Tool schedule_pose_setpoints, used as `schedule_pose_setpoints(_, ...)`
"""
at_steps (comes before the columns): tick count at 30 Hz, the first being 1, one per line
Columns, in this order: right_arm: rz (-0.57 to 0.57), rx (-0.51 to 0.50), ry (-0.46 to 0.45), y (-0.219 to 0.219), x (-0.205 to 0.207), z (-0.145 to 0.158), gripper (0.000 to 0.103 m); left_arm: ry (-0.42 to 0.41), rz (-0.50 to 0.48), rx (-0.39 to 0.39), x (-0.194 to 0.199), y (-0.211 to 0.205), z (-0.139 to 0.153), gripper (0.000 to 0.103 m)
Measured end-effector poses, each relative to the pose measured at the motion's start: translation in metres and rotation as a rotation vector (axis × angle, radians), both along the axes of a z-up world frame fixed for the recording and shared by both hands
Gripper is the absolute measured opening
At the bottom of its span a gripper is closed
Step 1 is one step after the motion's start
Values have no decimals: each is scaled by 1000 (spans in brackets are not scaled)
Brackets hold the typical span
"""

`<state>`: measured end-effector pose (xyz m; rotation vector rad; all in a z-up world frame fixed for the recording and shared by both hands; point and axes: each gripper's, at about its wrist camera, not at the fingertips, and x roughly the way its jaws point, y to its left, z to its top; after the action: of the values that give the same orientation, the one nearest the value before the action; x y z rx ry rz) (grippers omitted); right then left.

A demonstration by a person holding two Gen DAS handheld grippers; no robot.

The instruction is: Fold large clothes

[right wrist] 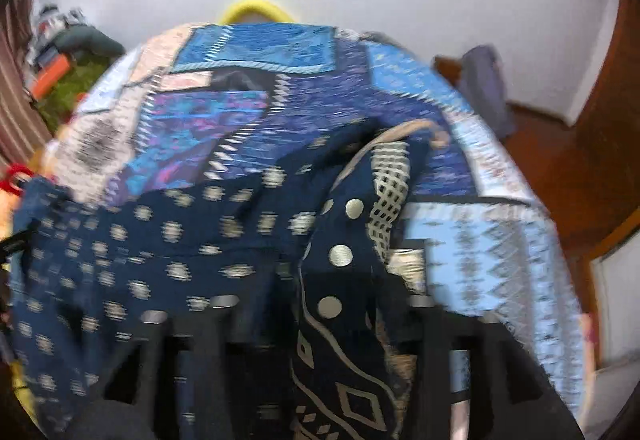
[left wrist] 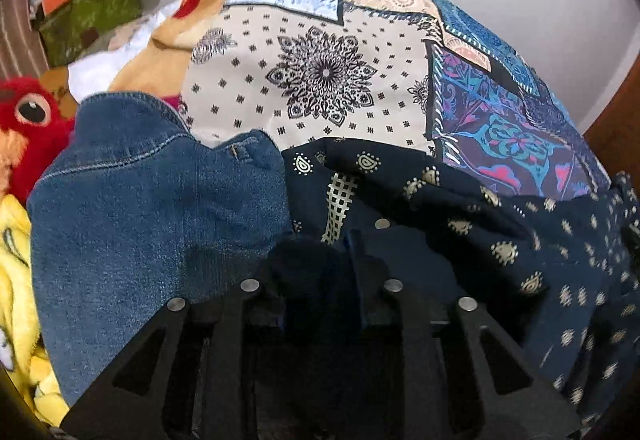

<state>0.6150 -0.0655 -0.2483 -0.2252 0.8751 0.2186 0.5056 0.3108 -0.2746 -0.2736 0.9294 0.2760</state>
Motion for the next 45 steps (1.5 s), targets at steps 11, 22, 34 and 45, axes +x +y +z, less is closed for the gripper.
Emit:
schedule_pose_setpoints(11,-26,45,86,-25,-32,8,81,-26,-84,57,-55,-18,40,41)
schedule_pose_setpoints(22,103,119,-28,-44,-155,99,81,-122,-165,130,-150,-60,126,41)
schedule_pose_setpoints(34,158,80,-45,-83,-289,118,81,-127,-205,134,-258,-89,143,57)
schedule_pose_setpoints(45,107,103,183,-115,-335,38,81,124,-196,-118,-323,-98,28,62)
